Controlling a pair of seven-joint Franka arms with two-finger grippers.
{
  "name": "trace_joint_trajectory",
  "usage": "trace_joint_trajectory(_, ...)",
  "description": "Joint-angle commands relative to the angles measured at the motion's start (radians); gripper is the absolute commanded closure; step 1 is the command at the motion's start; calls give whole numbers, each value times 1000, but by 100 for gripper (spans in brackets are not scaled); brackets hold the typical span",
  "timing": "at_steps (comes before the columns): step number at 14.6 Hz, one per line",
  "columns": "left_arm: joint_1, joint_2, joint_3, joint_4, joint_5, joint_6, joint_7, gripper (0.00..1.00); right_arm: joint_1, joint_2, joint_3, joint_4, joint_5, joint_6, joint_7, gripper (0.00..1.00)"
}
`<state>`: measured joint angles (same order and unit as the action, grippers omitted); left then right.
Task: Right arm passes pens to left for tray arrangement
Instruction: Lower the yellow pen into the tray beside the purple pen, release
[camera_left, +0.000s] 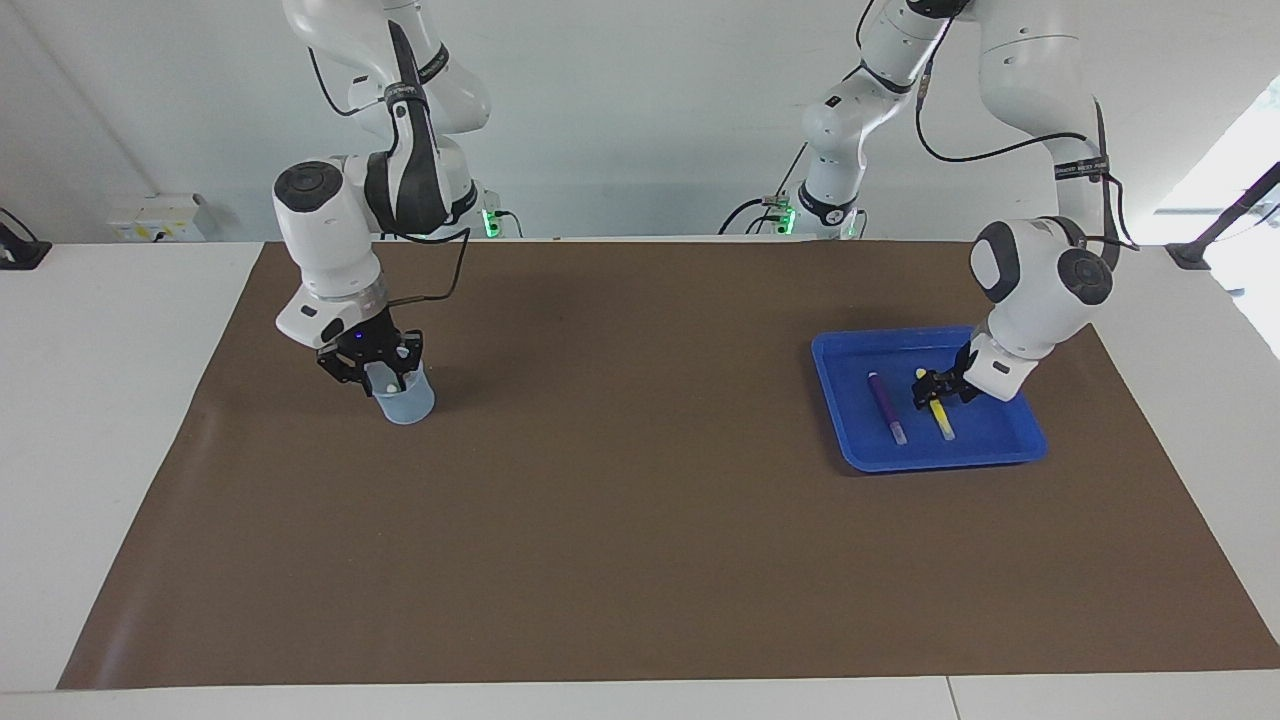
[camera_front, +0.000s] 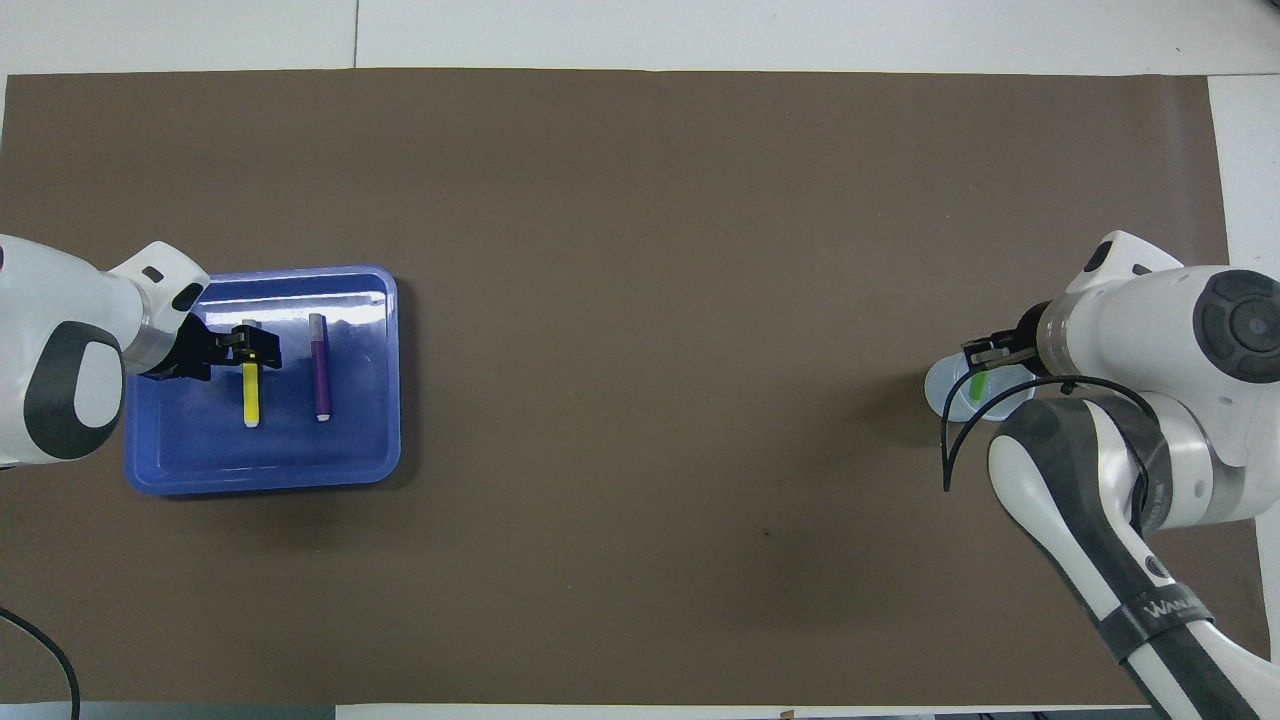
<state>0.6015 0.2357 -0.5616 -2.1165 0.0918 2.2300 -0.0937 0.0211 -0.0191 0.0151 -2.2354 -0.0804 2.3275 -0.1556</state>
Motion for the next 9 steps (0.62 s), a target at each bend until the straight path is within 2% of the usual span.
trace_joint_trajectory(1,-3,-9,6,-17,19,23,2,0,2,-25,3,-29,-16,21,-5,53)
trace_joint_trajectory(6,-5,-9,5,6,19,-9,-6,0,2,-25,3,-29,-15,26,-4,53)
trace_joint_trajectory(9,-8,-9,2,105,17,-143,-9,0,2,-25,3,-30,-12,24,-4,53)
